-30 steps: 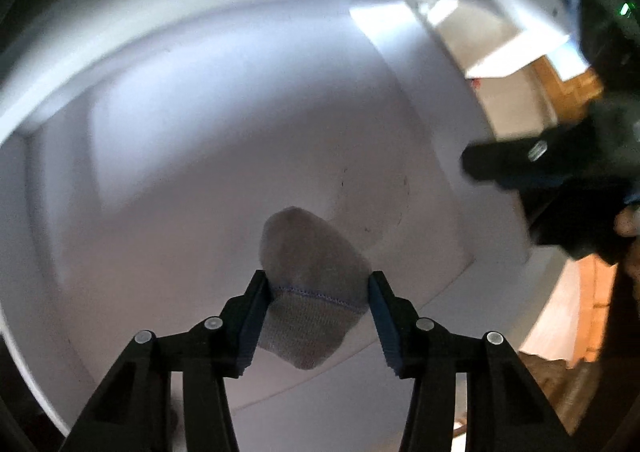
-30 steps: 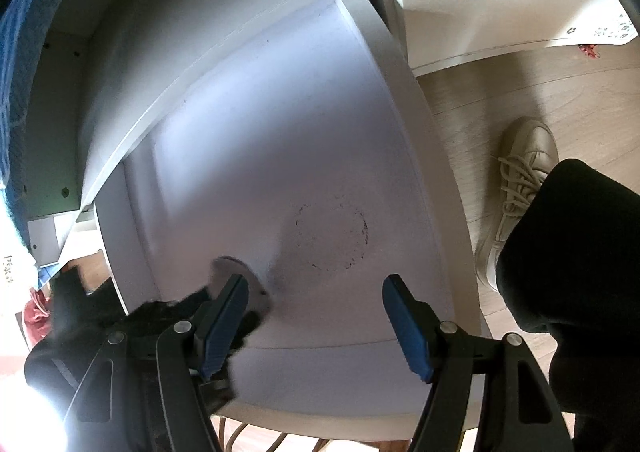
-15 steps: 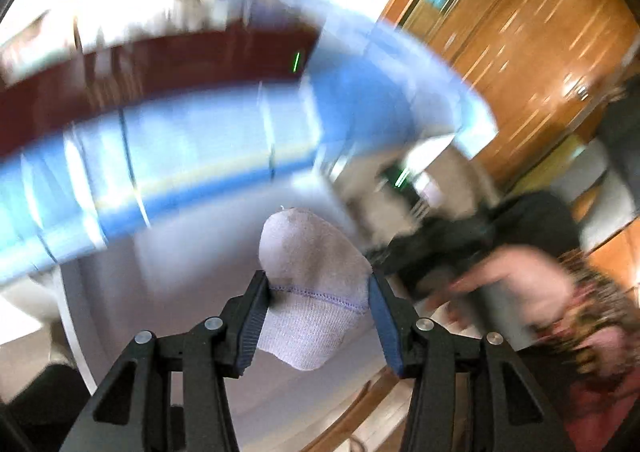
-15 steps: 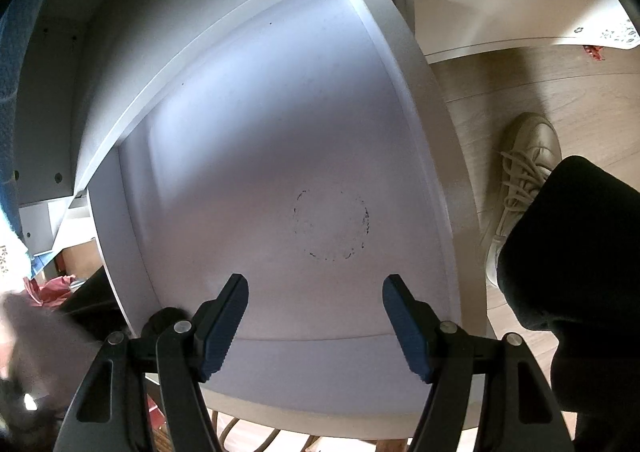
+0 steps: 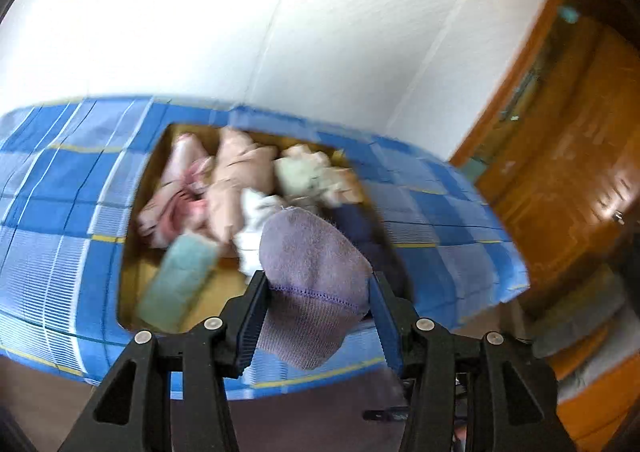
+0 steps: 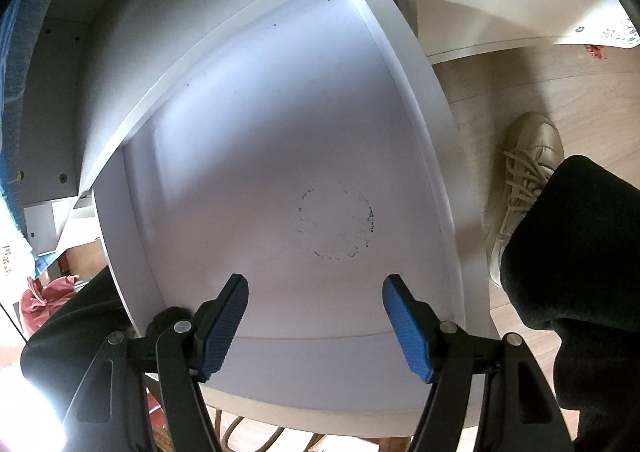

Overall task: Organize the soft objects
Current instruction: 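Carry the grey knit item with the left tool over the red box, then open the left tool to drop the grey knit item while the right tool reaches the black item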

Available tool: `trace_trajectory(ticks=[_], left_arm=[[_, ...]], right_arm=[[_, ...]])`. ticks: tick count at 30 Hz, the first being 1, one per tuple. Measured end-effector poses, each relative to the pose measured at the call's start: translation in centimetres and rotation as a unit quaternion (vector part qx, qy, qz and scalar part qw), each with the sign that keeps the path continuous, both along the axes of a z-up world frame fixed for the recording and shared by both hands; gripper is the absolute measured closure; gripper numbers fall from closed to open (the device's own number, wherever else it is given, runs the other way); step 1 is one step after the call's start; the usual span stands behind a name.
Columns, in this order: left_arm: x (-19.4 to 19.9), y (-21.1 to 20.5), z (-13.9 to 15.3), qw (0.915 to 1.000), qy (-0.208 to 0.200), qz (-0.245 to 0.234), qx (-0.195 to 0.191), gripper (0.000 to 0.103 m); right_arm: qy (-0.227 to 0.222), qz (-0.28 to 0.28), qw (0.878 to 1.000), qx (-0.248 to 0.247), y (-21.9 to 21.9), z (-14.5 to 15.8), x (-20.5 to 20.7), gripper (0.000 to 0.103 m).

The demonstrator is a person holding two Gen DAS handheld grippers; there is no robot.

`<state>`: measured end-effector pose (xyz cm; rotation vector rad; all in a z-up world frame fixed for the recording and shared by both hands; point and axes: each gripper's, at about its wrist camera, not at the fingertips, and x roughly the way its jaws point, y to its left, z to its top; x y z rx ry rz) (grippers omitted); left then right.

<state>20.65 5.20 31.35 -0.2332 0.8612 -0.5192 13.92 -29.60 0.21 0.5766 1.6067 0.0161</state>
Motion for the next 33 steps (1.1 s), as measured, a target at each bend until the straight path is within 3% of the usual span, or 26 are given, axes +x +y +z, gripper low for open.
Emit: trace_trajectory(ticks=[4,8,12,16,17,21,25,28,33], left_arm=[[3.3,-0.1,-3.8,0.998,0.048,0.032,0.027,0.052],[4.0,0.2,-5.4,0.9969,0.064,0.036,0.03,0.047],[3.5,0.5,-5.5,0.9979,0.047,0.032,0.03,0.039],[1.3,2.7,-4.6,0.9984,0.005,0.05,0.025,0.02],[0.7,3.3,-4.6,0.9983,-0.006,0.055,0.02,0.02],[-2.3,6.3,-4.6,0.9949,-0.063,0.079,0.003,0.012],[-4.3,8.1,-5.9,0.9913,-0.096,0.09,0.0,0.01],[-4.6,9.2,-7.4,0.9916,-0.081,0.101,0.006,0.009],[-4.0,11.9,-8.6,0.9878,-0.047,0.145,-0.032,0.008]], right_arm=[[0.001,0.011,1.0,0.002,0.6,0.0,0.1,0.032],[-0.001,0.035,0.999,0.008,1.7,-0.1,0.2,0.032],[-0.011,0.09,0.996,0.014,4.1,0.2,0.5,0.032],[-0.032,0.166,0.986,0.0,7.7,0.5,0.5,0.032],[-0.04,0.187,0.982,-0.006,8.7,0.7,0.4,0.032],[-0.076,0.289,0.954,0.01,14.0,1.5,-0.1,0.032],[-0.076,0.402,0.911,0.045,20.9,0.8,-0.7,0.032],[-0.065,0.472,0.879,0.038,26.1,-0.6,-1.2,0.032],[-0.032,0.523,0.851,0.027,32.3,-3.6,-0.6,0.032]])
